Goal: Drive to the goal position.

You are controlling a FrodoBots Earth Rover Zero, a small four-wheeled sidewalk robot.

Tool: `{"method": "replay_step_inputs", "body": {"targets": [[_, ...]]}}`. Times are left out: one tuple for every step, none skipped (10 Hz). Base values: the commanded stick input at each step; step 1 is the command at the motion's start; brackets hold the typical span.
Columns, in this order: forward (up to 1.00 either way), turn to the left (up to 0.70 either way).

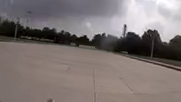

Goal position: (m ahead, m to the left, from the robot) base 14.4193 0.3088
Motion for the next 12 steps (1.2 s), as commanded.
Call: {"method": "replay_step_inputs", "body": {"targets": [[0.70, 0.02], [0.70, 0.00], [0.70, 0.00], [0.70, 0.00], [0.70, 0.00], [0.70, 0.00], [0.70, 0.00], [0.70, 0.00], [0.70, 0.00], [0.70, 0.00], [0.70, 0.00], [0.70, 0.00]]}}
